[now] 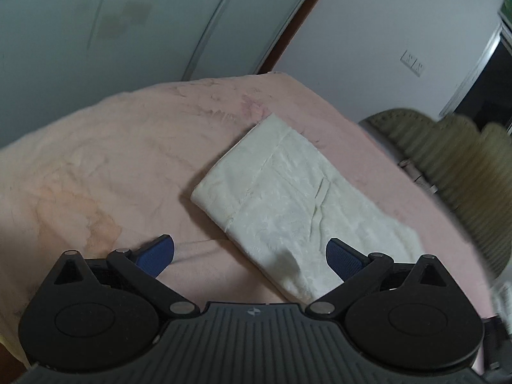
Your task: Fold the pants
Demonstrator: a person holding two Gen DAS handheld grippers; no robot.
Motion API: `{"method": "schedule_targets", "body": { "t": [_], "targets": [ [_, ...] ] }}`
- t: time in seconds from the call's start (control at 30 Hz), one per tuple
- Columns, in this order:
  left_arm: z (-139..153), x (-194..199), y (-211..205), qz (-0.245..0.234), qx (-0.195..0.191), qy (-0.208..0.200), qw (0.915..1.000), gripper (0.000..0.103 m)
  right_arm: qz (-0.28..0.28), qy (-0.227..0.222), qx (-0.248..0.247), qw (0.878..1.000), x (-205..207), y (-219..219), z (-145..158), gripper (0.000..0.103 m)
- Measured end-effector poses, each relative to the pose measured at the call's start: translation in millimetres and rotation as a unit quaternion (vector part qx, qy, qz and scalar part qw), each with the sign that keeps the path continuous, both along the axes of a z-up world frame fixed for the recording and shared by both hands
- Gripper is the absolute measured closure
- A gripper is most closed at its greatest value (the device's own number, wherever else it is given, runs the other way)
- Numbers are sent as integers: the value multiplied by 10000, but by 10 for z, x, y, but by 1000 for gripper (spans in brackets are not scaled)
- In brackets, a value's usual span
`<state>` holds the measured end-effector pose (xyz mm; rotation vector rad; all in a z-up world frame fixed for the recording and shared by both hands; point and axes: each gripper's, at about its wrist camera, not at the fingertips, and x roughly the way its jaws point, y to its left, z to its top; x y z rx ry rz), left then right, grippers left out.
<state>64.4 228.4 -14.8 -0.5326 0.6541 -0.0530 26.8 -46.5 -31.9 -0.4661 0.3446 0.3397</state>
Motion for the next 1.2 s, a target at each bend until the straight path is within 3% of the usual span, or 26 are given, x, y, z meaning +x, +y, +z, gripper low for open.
{"method": "schedule_targets", "body": {
  "t": [0.13,0.3,0.37,0.43,0.5,0.57,0.67,0.8,0.87,0.97,1.07,1.13,1.2],
  "targets": [
    [-37,0,109,-81,-709,14,9974,1,409,-145,-783,9960,53,428,-212,1],
    [-100,69,154,-88,-1247,46,9921,1,454,-538,-1078,9917,221,761,-284,2],
    [-115,109,141,-174,-1454,37,9892,1,575,-545,-1169,9900,313,902,-298,17],
    [-153,165,126,-342,-1750,27,9840,1,732,-390,-1179,9896,391,1007,-300,52],
    [-175,230,104,-381,-1900,-13,9810,1,804,-272,-1147,9898,442,1054,-284,65],
    [-207,322,74,-352,-1969,-79,9798,1,784,-178,-926,9925,483,1024,-232,70],
    [-237,449,8,-316,-2061,-170,9779,1,750,286,71,9967,636,825,-42,73],
    [-252,602,-93,-112,-2004,-242,9793,1,664,687,1109,9892,795,571,137,73],
    [-224,660,-153,-83,-1880,-280,9817,1,807,886,1382,9831,843,496,153,73],
    [-233,739,-189,-123,-1766,-302,9837,2,1351,1327,1415,9717,798,425,140,71],
    [-240,748,-202,-144,-1696,-404,9846,3,1816,1410,2258,9467,777,154,276,71],
    [-243,730,-221,-90,-1644,-476,9852,5,1348,1430,2765,9407,908,-27,357,71],
    [-242,736,-242,-56,-1578,-510,9861,6,565,1546,2542,9530,1087,-62,332,71]
  ]
}}
